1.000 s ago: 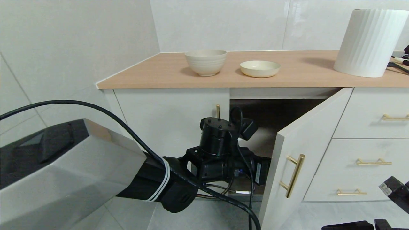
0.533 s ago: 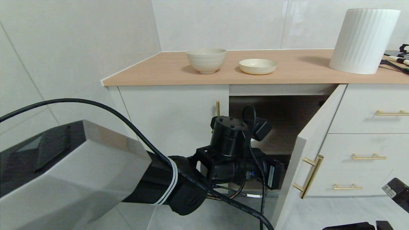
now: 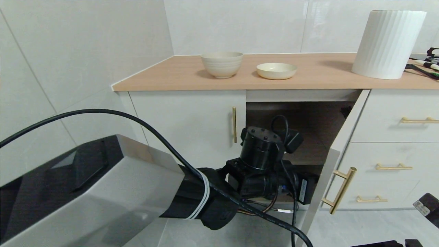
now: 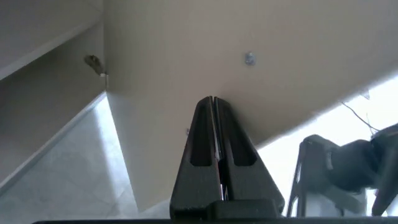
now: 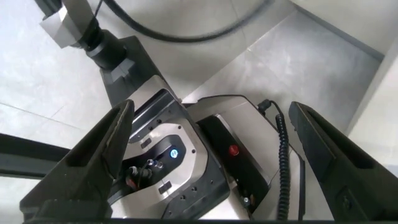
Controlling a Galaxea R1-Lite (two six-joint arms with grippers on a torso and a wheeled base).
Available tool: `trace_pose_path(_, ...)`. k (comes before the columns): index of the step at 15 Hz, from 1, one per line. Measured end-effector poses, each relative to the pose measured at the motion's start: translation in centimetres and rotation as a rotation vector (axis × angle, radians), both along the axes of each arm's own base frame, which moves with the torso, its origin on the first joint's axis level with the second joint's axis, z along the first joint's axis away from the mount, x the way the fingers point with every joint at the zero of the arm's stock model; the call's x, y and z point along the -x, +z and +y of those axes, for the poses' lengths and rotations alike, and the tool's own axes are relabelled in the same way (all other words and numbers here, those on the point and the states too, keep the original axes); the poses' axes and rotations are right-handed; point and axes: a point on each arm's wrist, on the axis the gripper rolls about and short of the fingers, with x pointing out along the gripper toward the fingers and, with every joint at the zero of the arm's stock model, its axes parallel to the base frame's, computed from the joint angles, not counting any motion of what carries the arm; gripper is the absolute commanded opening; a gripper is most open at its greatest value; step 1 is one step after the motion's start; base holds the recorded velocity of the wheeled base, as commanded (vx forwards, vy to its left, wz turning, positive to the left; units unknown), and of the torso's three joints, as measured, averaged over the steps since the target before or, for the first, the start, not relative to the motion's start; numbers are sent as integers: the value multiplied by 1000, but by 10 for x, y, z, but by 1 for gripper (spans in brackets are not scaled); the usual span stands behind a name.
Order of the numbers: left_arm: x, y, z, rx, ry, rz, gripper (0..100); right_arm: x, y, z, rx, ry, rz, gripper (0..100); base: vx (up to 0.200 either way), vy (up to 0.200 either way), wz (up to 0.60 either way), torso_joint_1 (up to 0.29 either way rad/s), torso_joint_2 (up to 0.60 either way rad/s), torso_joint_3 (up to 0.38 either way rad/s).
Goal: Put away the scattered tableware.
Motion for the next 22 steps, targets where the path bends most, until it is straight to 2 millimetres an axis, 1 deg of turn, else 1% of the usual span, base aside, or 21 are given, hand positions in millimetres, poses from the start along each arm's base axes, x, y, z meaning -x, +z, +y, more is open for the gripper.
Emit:
trace_pose_path(1, 8, 2, -8, 5, -22, -5, 0, 2, 2, -1, -15, 19, -7, 100, 0, 0, 0, 0, 0, 0)
trace_pose_path(4, 43, 10, -30, 28, -117, -18, 0, 11, 8, -7, -66, 65, -42, 100, 0, 0, 0, 0, 0, 0)
trace_pose_path(5, 49, 13, -31, 32, -121, -15, 0, 13, 9, -8, -73, 67, -50, 100, 0, 0, 0, 0, 0, 0)
trace_pose_path(6, 47, 16, -24, 31, -98, -8, 0, 14, 9, -8, -76, 67, -53, 100, 0, 0, 0, 0, 0, 0)
trace_pose_path(7, 35, 19, -10, 31, -51, 0, 0, 13, 10, -8, -78, 66, -56, 100, 0, 0, 0, 0, 0, 0)
trace_pose_path(9, 3, 27, 32, 27, 78, 11, 0, 12, 10, -7, -74, 62, -52, 100, 0, 0, 0, 0, 0, 0)
trace_pose_path(10, -9, 32, 57, 26, 141, 13, 0, 10, 11, -7, -72, 54, -51, 100, 0, 0, 0, 0, 0, 0)
trace_pose_path(11, -16, 37, 82, 23, 199, 16, 0, 7, 12, -6, -71, 43, -50, 100, 0, 0, 0, 0, 0, 0)
trace_pose_path(12, -18, 41, 105, 19, 246, 18, 0, 2, 16, -4, -70, 29, -50, 100, 0, 0, 0, 0, 0, 0)
trace_pose_path(13, -16, 46, 126, 15, 284, 14, 0, -5, 20, -1, -68, 11, -51, 100, 0, 0, 0, 0, 0, 0)
trace_pose_path(14, -10, 53, 148, 10, 319, -3, 0, -17, 27, 3, -63, -16, -52, 100, 0, 0, 0, 0, 0, 0)
trace_pose_path(16, 3, 61, 187, -18, 375, -66, 0, -44, 42, 14, -56, -74, -67, 100, 0, 0, 0, 0, 0, 0)
trace_pose_path(18, 11, 65, 232, -89, 461, -173, 0, -79, 56, 25, -42, -119, -94, 100, 0, 0, 0, 0, 0, 0)
trace_pose_path(20, 27, 66, 262, -124, 529, -203, 0, -117, 67, 34, -3, -206, -133, 100, 0, 0, 0, 0, 0, 0)
trace_pose_path(21, 34, 67, 270, -135, 548, -200, 0, -133, 69, 36, 34, -297, -153, 100, 0, 0, 0, 0, 0, 0)
trace_pose_path(22, 40, 68, 276, -147, 562, -188, 0, -147, 67, 37, 88, -412, -165, 100, 0, 0, 0, 0, 0, 0)
